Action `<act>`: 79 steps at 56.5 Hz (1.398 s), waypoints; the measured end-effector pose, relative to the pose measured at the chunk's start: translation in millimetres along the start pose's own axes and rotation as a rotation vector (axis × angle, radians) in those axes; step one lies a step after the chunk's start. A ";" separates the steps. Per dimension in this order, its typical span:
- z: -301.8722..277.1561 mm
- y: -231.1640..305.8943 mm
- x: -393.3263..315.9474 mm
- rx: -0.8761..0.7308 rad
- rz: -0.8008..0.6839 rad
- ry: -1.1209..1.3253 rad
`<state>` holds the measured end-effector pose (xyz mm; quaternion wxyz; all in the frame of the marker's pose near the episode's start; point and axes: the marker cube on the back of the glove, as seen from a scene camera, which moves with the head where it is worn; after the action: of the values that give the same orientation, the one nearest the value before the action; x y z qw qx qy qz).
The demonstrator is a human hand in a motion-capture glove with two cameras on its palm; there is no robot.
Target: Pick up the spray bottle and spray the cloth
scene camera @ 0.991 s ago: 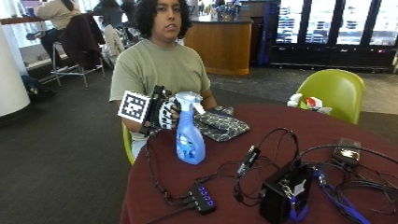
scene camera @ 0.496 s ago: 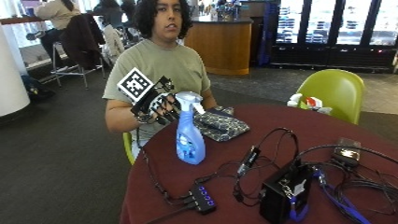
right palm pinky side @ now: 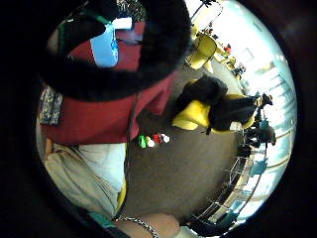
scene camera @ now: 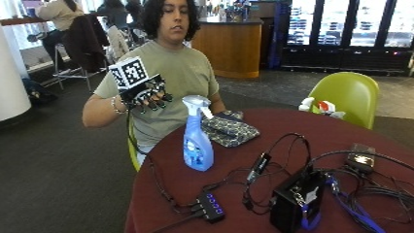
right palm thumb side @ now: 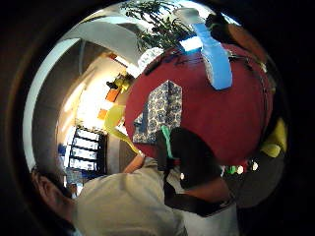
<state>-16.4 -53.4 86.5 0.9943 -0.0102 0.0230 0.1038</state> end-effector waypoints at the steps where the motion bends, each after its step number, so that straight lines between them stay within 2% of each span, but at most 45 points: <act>1: -0.9 1.8 0.3 -0.006 -0.002 0.002; 14: -8.2 25.8 0.0 -0.069 -0.021 0.042; 20: -8.8 23.8 2.6 -0.033 -0.009 0.036; 26: -4.2 7.6 5.3 0.046 0.060 -0.114; 34: 6.0 -43.8 15.9 0.166 0.097 -0.456; 41: 20.7 -113.8 24.8 0.370 0.268 -0.717; 44: 30.4 -135.4 25.5 0.418 0.263 -0.788; 48: 46.2 -141.4 23.5 0.362 0.120 -0.849; 54: 60.5 -174.9 13.8 0.388 0.230 -0.953; 57: 66.7 -192.4 10.9 0.426 0.228 -0.982; 63: 76.4 -210.4 8.3 0.398 0.263 -1.006; 69: 86.4 -234.5 12.3 0.474 0.241 -0.966; 79: 84.7 -259.3 3.5 0.270 0.288 -1.022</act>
<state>44.4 -304.2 174.9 0.8470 0.1726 -0.4486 0.2269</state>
